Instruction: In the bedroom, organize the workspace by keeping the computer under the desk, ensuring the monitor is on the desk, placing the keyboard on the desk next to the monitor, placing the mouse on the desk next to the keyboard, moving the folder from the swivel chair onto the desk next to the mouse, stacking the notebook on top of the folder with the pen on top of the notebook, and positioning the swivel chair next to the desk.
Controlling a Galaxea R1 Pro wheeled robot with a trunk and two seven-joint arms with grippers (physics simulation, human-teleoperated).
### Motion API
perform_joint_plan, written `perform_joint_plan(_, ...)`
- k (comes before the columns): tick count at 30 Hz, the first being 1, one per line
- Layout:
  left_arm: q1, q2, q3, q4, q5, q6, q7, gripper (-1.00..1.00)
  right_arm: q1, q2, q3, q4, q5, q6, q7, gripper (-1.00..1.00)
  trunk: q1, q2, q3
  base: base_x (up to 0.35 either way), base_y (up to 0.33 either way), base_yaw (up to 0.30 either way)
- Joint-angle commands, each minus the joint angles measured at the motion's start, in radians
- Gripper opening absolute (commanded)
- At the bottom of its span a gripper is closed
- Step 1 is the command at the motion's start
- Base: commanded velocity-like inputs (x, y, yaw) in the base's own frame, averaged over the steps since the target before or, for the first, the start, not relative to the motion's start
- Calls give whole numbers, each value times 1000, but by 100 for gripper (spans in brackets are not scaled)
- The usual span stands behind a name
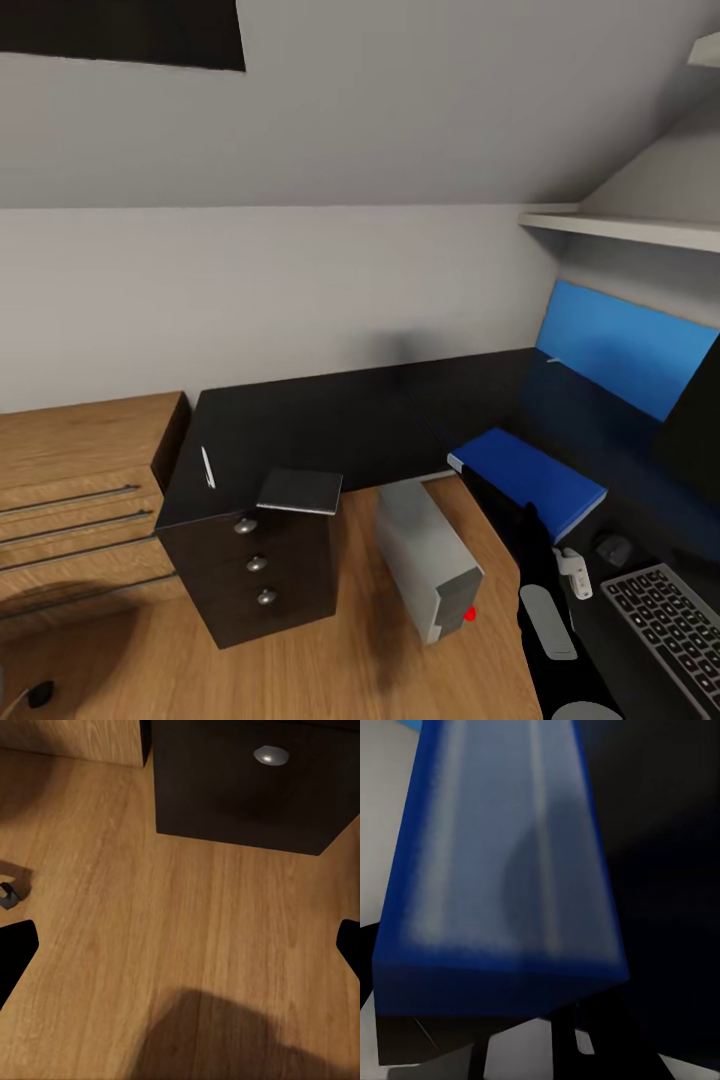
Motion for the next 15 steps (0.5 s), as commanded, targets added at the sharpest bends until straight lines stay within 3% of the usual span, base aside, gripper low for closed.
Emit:
perform_joint_plan(1,-1,1,-8,-4,3,-5,7,100,-1,1,-1,0,-13,-1,6,-100,4,-8,-4,0,0,0)
perform_joint_plan(15,-1,1,-9,-4,2,-6,5,100,-1,1,-1,1,-21,4,8,-100,12,-22,-11,0,0,0)
